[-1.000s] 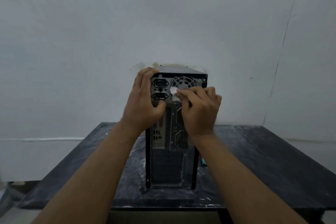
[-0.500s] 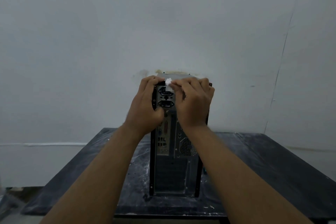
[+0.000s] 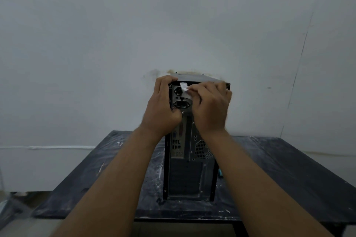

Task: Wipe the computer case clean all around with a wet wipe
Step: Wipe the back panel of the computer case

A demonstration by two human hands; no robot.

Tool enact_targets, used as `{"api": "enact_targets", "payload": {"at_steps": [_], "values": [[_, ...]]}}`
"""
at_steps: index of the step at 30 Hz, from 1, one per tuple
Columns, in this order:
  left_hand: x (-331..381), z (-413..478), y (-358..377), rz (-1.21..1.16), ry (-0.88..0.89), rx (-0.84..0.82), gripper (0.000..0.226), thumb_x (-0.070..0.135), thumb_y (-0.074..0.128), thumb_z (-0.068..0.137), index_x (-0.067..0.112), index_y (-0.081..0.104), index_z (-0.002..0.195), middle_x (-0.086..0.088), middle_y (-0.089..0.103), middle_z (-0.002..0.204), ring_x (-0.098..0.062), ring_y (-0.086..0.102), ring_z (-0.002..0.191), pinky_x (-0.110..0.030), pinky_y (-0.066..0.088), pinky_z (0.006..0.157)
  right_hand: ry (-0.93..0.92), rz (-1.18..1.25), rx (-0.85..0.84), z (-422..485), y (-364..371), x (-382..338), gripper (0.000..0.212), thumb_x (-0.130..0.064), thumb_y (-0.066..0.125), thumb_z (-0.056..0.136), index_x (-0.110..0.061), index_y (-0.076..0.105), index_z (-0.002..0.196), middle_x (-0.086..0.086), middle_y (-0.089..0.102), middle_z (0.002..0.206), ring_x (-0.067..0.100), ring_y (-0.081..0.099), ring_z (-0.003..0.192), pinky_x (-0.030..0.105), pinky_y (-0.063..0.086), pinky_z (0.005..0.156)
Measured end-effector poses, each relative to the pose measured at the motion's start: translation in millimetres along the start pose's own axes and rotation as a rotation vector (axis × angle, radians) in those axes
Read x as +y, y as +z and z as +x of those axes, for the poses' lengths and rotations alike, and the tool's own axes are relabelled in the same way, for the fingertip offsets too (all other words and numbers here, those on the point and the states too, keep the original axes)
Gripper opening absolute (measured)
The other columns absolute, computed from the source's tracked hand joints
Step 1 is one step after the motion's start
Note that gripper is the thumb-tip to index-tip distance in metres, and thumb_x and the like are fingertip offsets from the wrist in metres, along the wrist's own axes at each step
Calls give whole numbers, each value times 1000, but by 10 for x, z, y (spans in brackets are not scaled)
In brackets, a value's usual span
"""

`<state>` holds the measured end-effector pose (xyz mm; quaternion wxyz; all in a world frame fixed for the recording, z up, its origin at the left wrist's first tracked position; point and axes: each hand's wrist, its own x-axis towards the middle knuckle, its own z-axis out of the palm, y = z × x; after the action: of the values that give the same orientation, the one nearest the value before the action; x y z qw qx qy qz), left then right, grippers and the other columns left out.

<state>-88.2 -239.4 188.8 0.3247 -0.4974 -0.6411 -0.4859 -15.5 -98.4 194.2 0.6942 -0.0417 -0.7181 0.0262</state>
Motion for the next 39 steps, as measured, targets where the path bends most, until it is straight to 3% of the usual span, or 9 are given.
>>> {"api": "enact_targets", "payload": {"at_steps": [3, 5, 9, 14, 21, 25, 28, 35, 39], "values": [[-8, 7, -12, -16, -18, 15, 74, -7, 67, 79, 15, 44, 145, 5, 42, 143, -10, 59, 105, -25, 56, 79, -279, -56, -97, -50, 116, -113, 8, -22, 73, 99, -18, 80, 99, -2, 72, 96, 28, 59, 94, 42, 38, 79], [-12, 4, -30, -21, -17, 4, 74, -7, 67, 78, 15, 44, 145, 4, 42, 143, -9, 59, 105, -24, 55, 82, -324, -112, -96, -86, 100, -51, 9, -23, 72, 101, -19, 80, 101, -2, 72, 98, 27, 59, 95, 42, 36, 80], [-1, -2, -41, -42, -31, -15, 77, -8, 66, 74, 15, 44, 144, 5, 41, 141, -4, 59, 105, -22, 56, 74, -132, -115, 21, -198, -78, 135, 14, -34, 74, 101, -21, 80, 99, -6, 73, 97, 25, 58, 96, 41, 36, 81], [33, -7, -2, -57, -16, 25, 71, 0, 69, 77, 14, 45, 143, 2, 40, 142, -10, 58, 111, -17, 57, 81, -236, -150, -41, -340, -67, 93, 9, -27, 74, 100, -21, 81, 100, -3, 75, 100, 27, 63, 96, 43, 39, 81], [73, -28, 39, 3, -32, 15, 75, 8, 71, 80, 29, 52, 149, 5, 31, 148, -13, 58, 119, -15, 59, 80, 234, -110, 170, -53, -316, 390, 20, -35, 71, 101, -18, 80, 106, -4, 73, 100, 21, 52, 97, 30, 26, 79], [123, -33, 82, 28, -30, 41, 73, 9, 71, 79, 26, 51, 148, 5, 31, 147, -11, 56, 118, -15, 59, 76, -16, -135, 28, -11, -144, 250, 21, -34, 68, 104, -17, 79, 103, -2, 71, 102, 24, 56, 98, 36, 36, 78], [125, -32, 89, 53, -30, 43, 75, 8, 71, 79, 27, 51, 148, 6, 31, 148, -9, 56, 113, -22, 59, 69, -148, -137, -25, -279, -108, 284, 13, -29, 71, 103, -18, 78, 103, -1, 72, 105, 24, 60, 98, 36, 34, 80], [123, -47, 83, 58, -34, 56, 73, 11, 72, 81, 28, 50, 148, 7, 30, 149, -6, 55, 115, -24, 62, 79, 61, -214, 40, -509, -359, 589, 11, -24, 70, 102, -15, 76, 105, 1, 72, 101, 25, 57, 94, 33, 25, 82], [121, -56, 151, 59, -24, 86, 67, 17, 73, 86, 27, 50, 149, 5, 30, 152, -15, 48, 137, -29, 58, 99, 60, -198, 118, -79, -389, 640, 14, -29, 66, 104, -19, 76, 102, -4, 71, 100, 24, 56, 94, 35, 29, 80]]}}
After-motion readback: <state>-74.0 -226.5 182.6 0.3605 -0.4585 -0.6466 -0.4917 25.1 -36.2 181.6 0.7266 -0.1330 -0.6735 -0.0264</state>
